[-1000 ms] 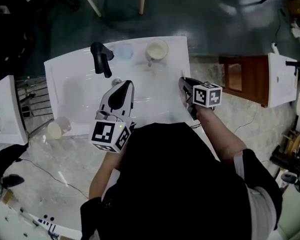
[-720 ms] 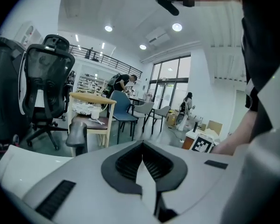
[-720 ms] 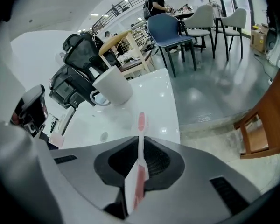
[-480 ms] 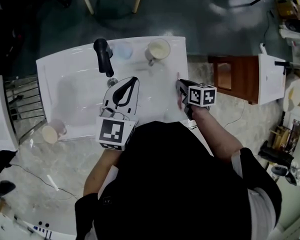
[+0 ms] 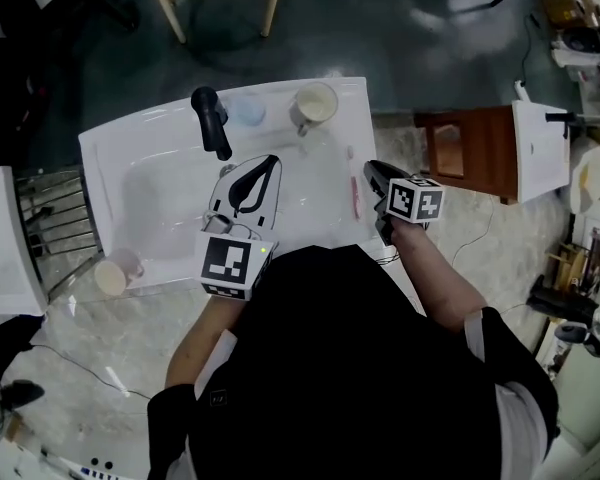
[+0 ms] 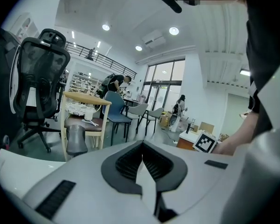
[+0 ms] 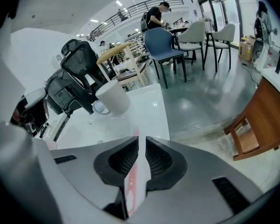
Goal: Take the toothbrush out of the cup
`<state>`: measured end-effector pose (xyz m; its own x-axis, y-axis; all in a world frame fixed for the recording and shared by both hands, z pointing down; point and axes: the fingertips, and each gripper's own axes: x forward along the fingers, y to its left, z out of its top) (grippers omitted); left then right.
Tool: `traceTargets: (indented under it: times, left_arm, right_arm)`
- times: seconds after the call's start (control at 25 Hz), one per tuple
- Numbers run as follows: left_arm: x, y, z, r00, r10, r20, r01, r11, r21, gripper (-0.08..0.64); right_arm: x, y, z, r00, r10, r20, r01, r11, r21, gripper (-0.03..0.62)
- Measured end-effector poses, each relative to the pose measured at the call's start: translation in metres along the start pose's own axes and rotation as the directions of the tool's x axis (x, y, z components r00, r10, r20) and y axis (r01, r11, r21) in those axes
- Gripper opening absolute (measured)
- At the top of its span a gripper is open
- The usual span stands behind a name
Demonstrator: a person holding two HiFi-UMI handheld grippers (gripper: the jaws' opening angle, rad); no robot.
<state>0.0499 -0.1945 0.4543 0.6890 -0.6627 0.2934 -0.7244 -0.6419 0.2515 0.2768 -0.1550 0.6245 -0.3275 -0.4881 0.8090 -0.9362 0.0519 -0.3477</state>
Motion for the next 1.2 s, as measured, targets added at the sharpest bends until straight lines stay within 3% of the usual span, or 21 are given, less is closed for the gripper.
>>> traceTargets:
  times: [0.16,0.32,0.52,0.68,0.8,1.0,1.08,1.2]
  left_arm:
    - [0.001,-0.002,-0.001,0.999,-0.034,0.01,0.034,0.999,0.001,0.014]
    - [-0.007,-0.004,0.001,0.999,-0.043,0.018,0.043,0.999,0.018,0.014]
    - [-0.037,-0.014,0.016,0.998,0.038,0.058,-0.04,0.999,0.033,0.014]
    - [-0.071,-0.037,0.024,0.989,0.131,0.062,-0.132,0.991,0.016,0.014]
    - [-0.097,-0.049,0.023,0.982,0.181,0.046,-0.182,0.983,0.014,0.014]
    - [-0.142,-0.049,0.048,0.975,0.205,0.085,-0.212,0.974,0.081,0.014]
    - [-0.16,-0.04,0.067,0.962,0.232,0.146,-0.247,0.965,0.09,0.014]
    - [-0.182,-0.023,0.099,0.929,0.296,0.223,-0.328,0.936,0.125,0.014]
  right_arm:
    - [-0.025,0.005,0.01,0.996,-0.013,0.083,0.012,1.0,0.02,0.041]
    - [-0.059,0.025,0.024,0.982,0.019,0.188,-0.014,1.0,-0.028,0.041]
    - [-0.08,0.064,0.046,0.945,0.163,0.283,-0.124,0.981,-0.149,0.041]
    - [-0.105,0.101,0.057,0.898,0.303,0.319,-0.234,0.943,-0.237,0.04]
    - [-0.135,0.142,0.067,0.812,0.451,0.372,-0.336,0.881,-0.333,0.034]
    - [-0.192,0.227,0.077,0.596,0.674,0.437,-0.467,0.733,-0.495,0.028]
    - [-0.217,0.258,0.081,0.543,0.712,0.446,-0.45,0.695,-0.561,0.028]
    - [-0.251,0.288,0.091,0.483,0.726,0.49,-0.379,0.678,-0.63,0.028]
